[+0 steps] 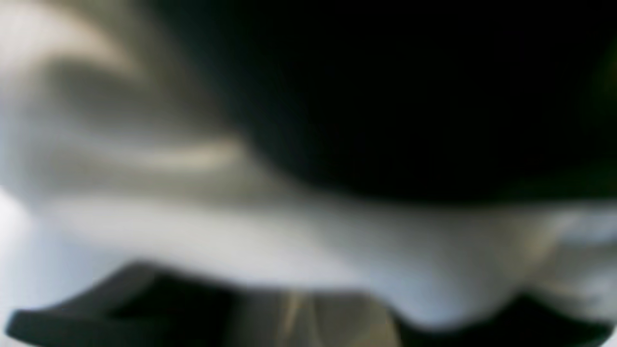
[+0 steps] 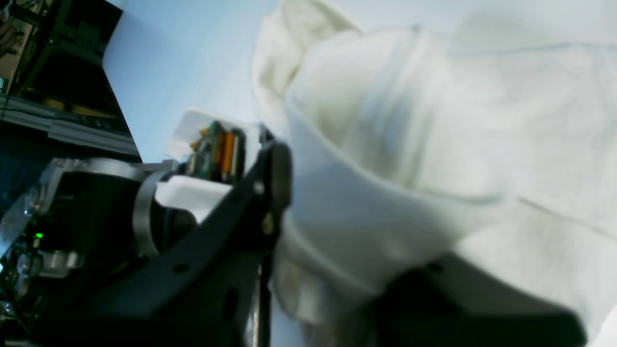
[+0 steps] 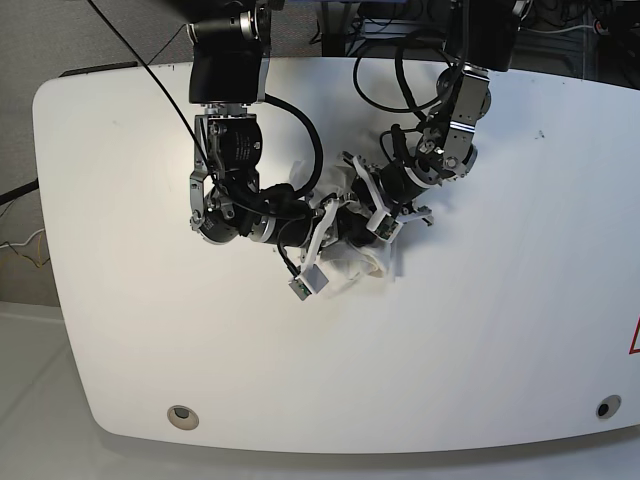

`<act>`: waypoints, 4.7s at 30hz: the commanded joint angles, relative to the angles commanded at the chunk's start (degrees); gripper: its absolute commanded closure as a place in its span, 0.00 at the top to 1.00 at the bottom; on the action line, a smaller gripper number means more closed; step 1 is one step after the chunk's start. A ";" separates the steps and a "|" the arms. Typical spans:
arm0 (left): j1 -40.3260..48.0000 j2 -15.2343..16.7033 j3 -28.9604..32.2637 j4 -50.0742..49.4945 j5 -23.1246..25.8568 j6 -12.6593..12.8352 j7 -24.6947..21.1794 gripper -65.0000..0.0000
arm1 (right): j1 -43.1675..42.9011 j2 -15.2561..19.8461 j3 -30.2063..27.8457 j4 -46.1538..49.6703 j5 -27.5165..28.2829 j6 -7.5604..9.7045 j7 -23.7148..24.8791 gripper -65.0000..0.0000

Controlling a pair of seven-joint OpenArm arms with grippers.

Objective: Fold the T-shirt properly
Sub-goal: 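Fold the held end over toward the left gripper, then open the left gripper and raise it off the shirt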

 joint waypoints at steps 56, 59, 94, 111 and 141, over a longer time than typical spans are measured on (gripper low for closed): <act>0.35 2.20 -8.88 6.68 0.09 0.00 0.26 0.49 | 3.16 2.71 8.00 0.00 0.18 0.00 -0.18 0.83; 0.70 2.20 -9.93 6.77 0.09 0.00 0.26 0.49 | 3.16 2.80 8.09 0.00 0.18 0.00 -0.18 0.83; 2.90 2.20 -16.35 14.42 0.18 4.13 4.04 0.49 | 5.63 4.12 8.18 -6.95 0.35 0.00 0.00 0.83; 5.80 1.93 -16.53 15.12 0.35 15.12 4.40 0.49 | 5.36 4.12 8.18 -6.95 0.18 0.00 0.00 0.83; 10.64 0.35 -25.67 23.82 0.44 27.25 7.30 0.49 | 5.19 4.12 8.18 -6.95 0.09 0.00 0.00 0.82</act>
